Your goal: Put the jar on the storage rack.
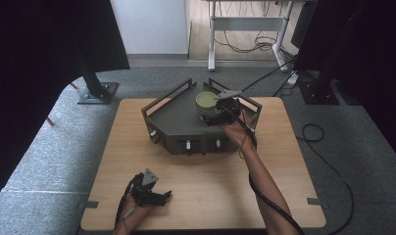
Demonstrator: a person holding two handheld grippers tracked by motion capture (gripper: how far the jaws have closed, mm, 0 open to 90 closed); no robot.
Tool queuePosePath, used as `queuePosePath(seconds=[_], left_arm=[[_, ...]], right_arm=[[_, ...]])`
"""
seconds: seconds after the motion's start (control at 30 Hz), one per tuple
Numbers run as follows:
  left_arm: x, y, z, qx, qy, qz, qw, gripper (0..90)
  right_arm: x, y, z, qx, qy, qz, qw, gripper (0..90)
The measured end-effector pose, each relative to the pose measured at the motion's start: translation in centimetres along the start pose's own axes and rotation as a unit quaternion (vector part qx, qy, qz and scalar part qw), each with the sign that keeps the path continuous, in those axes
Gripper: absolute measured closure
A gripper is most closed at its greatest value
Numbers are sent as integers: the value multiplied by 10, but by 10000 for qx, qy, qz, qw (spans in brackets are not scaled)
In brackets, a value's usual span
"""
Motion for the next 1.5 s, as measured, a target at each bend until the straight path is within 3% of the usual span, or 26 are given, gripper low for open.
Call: queuePosePath(seconds=[1.5], left_arm=[[0, 0, 0, -10, -1, 4, 10000, 21]], right_arm=[[58, 5, -36, 24, 313, -38, 9995, 16]])
Point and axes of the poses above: each handheld gripper's, and its own axes: x roughly backward along the jaws, z roughly out of its top, y roughly to its right, the point moved 8 cm from there along -x, roughly forward along the jaws, and after that the axes turned 10 degrees about -x, right-handed, at the moved point
